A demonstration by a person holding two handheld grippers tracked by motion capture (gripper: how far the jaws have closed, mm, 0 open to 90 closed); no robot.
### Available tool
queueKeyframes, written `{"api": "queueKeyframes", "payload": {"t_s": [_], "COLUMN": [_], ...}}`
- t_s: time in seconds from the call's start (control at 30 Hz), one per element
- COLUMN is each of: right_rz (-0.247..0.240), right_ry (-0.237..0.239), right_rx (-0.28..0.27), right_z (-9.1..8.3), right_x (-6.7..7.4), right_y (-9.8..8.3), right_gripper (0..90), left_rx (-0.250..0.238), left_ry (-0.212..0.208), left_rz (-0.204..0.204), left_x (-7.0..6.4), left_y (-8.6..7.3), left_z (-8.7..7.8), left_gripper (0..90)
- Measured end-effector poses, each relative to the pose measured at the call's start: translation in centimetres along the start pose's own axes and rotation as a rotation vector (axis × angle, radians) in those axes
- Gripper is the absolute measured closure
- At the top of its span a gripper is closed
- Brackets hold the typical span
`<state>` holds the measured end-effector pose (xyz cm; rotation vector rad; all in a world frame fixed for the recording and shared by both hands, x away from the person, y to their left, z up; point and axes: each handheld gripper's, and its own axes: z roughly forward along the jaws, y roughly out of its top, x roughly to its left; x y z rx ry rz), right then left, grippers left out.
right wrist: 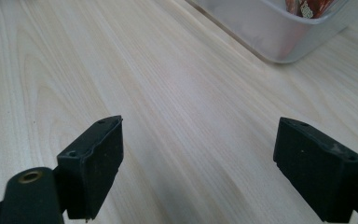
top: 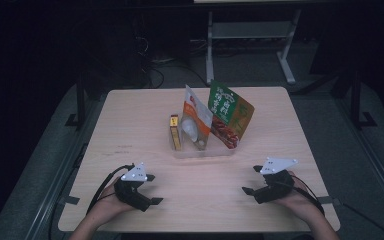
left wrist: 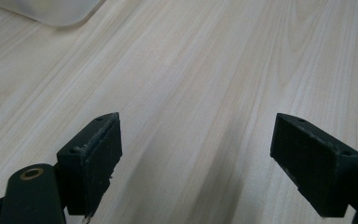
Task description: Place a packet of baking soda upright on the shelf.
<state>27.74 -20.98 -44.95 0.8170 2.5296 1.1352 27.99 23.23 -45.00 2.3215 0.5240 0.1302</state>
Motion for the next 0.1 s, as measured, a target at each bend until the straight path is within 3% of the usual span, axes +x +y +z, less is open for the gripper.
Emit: {"api": "queueKeyframes", "payload": {"t_s": [0.1], "right_rz": [0.001], "right_ry": [-0.003], "right_rx": [-0.011], "right_z": [0.02], "right_x": [-0.09], "right_y": [0.1], "right_gripper": [14.7], "left_rx": [-0.003], "left_ry": [0.0], "left_rz": [0.001], "left_x": [-0.07], "left_y": [0.01], "left_z": [-0.03], "left_gripper": [15.9]}}
